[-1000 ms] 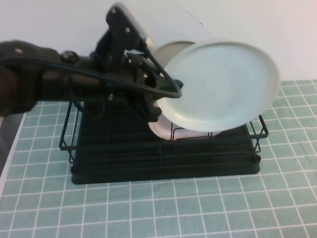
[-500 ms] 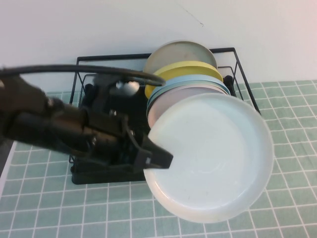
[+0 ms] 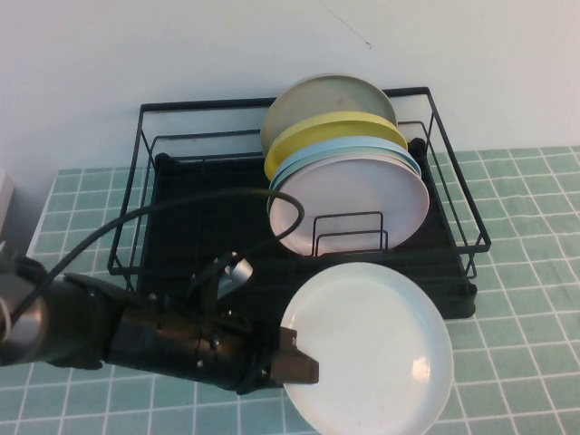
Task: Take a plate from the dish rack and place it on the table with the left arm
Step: Place the plate from the table
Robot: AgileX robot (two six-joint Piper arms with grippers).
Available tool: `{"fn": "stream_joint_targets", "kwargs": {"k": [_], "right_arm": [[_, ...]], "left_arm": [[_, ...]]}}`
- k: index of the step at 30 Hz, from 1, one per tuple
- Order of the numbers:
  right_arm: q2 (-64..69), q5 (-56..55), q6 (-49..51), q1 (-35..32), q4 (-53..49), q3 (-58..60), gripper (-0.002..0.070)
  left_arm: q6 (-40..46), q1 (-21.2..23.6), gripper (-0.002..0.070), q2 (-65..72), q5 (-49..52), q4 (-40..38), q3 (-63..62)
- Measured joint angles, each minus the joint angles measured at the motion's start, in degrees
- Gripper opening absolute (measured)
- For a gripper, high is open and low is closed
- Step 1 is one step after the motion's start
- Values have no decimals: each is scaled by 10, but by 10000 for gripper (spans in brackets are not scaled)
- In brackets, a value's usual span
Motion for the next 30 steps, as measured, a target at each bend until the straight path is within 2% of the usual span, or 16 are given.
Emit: {"fn": "stream_joint_targets", "kwargs": {"k": [7,16,18,23,24,26,30], "right_arm": [[0,0,0,0,0,0,-1],[0,0,0,0,0,0,-1],[0,0,0,0,0,0,-1],[0,0,0,0,0,0,-1],[0,0,0,0,0,0,-1],[0,0,0,0,0,0,-1],[0,0,0,0,0,0,-1]], "left_arm": [[3,0,97,75,17,-11,0],[3,0,101,80,20,-1,0],[3,0,148,79,13,3,0],[-5,3,438,66,-4,15,0],[-7,6,470,60,-4,20,0],[-12,18,511,48,-5,29,0],[-27,55,502,18,-7,56,0]]}}
